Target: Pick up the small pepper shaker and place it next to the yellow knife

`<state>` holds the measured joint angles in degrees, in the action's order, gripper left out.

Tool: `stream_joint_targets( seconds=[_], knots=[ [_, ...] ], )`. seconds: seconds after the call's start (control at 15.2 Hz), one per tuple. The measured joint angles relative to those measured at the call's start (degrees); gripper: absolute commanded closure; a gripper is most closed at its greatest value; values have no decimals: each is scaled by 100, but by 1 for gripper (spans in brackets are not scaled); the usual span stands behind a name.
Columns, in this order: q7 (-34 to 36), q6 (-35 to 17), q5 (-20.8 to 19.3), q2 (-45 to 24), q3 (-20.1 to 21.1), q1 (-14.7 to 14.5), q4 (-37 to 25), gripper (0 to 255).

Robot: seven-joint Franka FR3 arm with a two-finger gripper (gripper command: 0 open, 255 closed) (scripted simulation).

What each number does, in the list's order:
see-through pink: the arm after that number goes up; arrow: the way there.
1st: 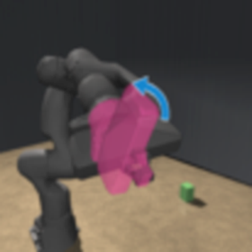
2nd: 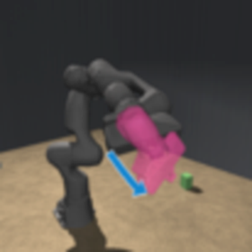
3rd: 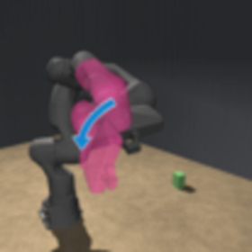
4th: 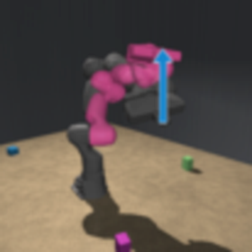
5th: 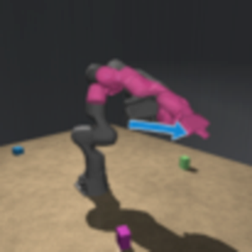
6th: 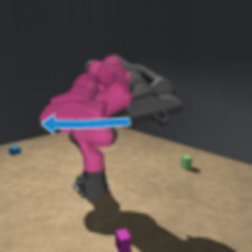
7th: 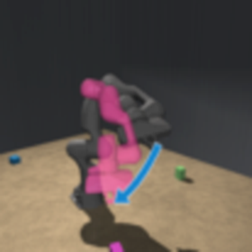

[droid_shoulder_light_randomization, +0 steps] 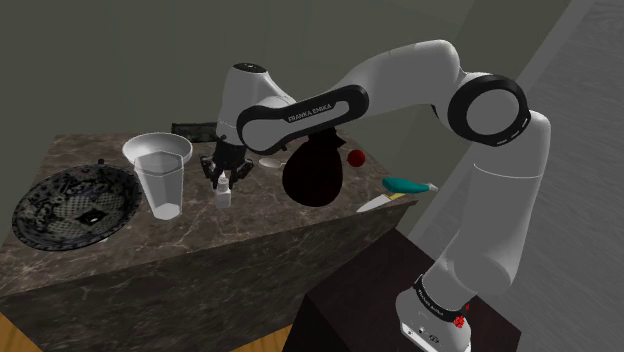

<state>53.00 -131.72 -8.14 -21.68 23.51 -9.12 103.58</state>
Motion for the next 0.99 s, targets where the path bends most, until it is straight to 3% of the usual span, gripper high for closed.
stream_joint_targets(
  seconds=[0.99],
  knots=[
    [-127,921,238,433,107,68,-522,255]
  ],
)
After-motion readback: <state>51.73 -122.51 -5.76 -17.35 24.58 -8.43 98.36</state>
